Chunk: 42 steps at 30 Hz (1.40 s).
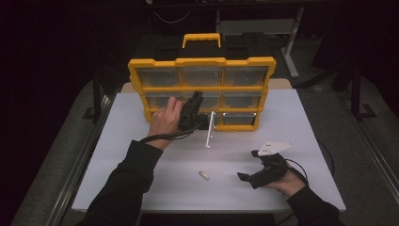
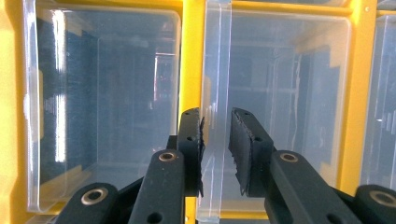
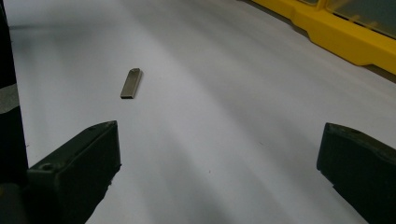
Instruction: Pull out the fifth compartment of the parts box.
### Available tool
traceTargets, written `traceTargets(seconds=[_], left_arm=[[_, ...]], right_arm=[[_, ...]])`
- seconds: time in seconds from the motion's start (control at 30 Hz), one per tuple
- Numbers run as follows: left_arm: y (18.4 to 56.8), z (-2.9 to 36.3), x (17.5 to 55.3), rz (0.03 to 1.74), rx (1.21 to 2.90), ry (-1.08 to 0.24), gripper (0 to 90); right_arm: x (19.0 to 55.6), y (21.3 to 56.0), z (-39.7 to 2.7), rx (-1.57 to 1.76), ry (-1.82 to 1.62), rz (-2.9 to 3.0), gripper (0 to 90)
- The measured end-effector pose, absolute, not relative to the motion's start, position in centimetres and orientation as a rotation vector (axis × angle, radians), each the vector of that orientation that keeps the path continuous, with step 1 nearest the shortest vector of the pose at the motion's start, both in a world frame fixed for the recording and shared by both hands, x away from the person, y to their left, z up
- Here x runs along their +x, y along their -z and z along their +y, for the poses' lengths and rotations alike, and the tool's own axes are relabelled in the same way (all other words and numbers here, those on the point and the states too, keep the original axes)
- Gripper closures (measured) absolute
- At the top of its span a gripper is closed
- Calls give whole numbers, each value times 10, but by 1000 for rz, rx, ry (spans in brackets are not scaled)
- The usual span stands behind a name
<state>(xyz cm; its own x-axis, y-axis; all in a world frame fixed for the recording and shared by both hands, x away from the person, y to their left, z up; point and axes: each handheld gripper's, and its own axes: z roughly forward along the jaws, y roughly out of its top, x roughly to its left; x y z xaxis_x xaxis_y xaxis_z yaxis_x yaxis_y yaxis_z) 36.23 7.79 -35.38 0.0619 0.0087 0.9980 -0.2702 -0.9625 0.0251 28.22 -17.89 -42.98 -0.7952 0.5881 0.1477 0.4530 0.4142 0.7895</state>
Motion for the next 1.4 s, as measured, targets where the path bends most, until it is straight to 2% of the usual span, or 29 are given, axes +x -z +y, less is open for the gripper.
traceTargets(seconds=[0.53, 1.4], left_arm=[[353, 77, 361, -265, 2137, -2016, 788], [356, 79, 346, -298, 2120, -2044, 794]], right_arm=[[282, 430, -179, 933, -1328, 2511, 0], [282, 430, -178, 931, -1325, 2511, 0]])
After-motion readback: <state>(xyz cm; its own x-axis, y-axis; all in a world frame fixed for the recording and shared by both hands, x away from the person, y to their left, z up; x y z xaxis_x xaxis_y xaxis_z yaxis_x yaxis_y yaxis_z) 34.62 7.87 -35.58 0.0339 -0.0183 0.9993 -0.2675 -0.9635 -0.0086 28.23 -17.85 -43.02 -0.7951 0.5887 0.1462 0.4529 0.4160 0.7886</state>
